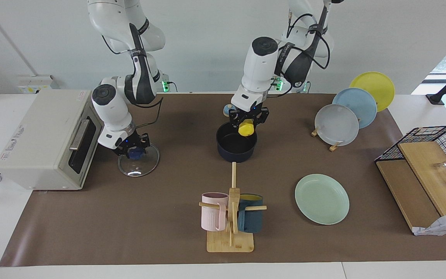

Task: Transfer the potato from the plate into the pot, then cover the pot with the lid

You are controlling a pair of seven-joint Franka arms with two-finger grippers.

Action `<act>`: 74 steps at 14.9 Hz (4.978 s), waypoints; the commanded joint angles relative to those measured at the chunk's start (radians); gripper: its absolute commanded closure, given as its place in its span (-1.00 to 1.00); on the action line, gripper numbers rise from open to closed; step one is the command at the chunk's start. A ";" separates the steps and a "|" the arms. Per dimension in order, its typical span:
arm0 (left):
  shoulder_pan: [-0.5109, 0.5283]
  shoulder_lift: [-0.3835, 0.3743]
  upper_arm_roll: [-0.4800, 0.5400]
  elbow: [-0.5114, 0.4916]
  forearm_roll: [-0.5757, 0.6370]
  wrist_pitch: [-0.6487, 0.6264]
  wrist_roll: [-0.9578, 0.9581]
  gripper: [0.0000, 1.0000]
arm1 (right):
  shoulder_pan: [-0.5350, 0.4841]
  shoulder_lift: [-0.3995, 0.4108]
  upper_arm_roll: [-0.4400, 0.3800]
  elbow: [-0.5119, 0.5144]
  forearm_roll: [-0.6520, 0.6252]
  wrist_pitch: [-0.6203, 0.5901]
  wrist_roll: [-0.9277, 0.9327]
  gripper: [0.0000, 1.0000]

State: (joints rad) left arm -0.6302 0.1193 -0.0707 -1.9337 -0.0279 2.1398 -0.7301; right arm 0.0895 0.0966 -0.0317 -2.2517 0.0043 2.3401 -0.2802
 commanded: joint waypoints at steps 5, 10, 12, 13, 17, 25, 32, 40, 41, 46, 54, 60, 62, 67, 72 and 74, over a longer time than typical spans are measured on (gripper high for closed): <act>-0.033 0.083 0.022 -0.065 0.025 0.138 -0.012 1.00 | 0.001 0.000 0.006 0.118 0.014 -0.151 -0.033 0.04; -0.034 0.129 0.022 -0.068 0.071 0.181 -0.015 1.00 | 0.070 0.005 0.009 0.237 0.013 -0.287 0.062 0.55; -0.042 0.128 0.022 -0.080 0.083 0.186 -0.015 1.00 | 0.101 0.009 0.009 0.274 0.011 -0.323 0.122 0.85; -0.043 0.126 0.022 -0.089 0.089 0.186 -0.015 1.00 | 0.120 0.014 0.009 0.300 0.011 -0.352 0.137 1.00; -0.063 0.115 0.022 -0.123 0.097 0.186 -0.025 1.00 | 0.156 0.029 0.009 0.363 0.002 -0.386 0.168 1.00; -0.097 0.108 0.022 -0.139 0.097 0.183 -0.025 -0.66 | 0.191 0.058 0.009 0.449 0.003 -0.444 0.214 1.00; -0.047 0.022 0.032 -0.093 0.097 0.090 0.040 -1.00 | 0.194 0.060 0.010 0.452 0.009 -0.441 0.237 1.00; 0.308 -0.139 0.037 0.232 0.085 -0.385 0.475 -1.00 | 0.288 0.083 0.009 0.535 0.014 -0.490 0.419 1.00; 0.348 -0.144 0.038 0.246 0.085 -0.409 0.541 -1.00 | 0.318 0.089 0.009 0.555 0.014 -0.495 0.493 1.00; 0.483 -0.142 0.038 0.297 0.085 -0.509 0.702 -1.00 | 0.475 0.112 0.015 0.587 0.020 -0.438 0.800 1.00; 0.498 -0.142 0.045 0.374 0.083 -0.638 0.699 -1.00 | 0.659 0.256 0.016 0.717 -0.022 -0.421 1.044 1.00; 0.501 -0.148 0.046 0.360 -0.007 -0.624 0.650 -1.00 | 0.662 0.279 0.018 0.707 -0.037 -0.409 1.047 1.00; 0.517 -0.145 0.043 0.372 -0.015 -0.615 0.649 -1.00 | 0.661 0.282 0.018 0.693 -0.037 -0.409 1.046 1.00; 0.561 -0.171 0.032 0.360 -0.006 -0.581 0.652 -1.00 | 0.658 0.281 0.021 0.679 -0.023 -0.421 1.046 1.00; 0.601 -0.204 -0.014 0.308 -0.007 -0.575 0.664 -1.00 | 0.656 0.276 0.021 0.667 0.009 -0.423 1.047 1.00; 0.574 -0.190 0.009 0.350 -0.009 -0.597 0.664 -1.00 | 0.656 0.276 0.021 0.666 0.009 -0.418 1.047 1.00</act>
State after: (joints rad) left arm -0.0457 -0.0623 -0.0740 -1.5953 -0.0231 1.5510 -0.0709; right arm 0.7559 0.3826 -0.0184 -1.5792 -0.0022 1.9239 0.7570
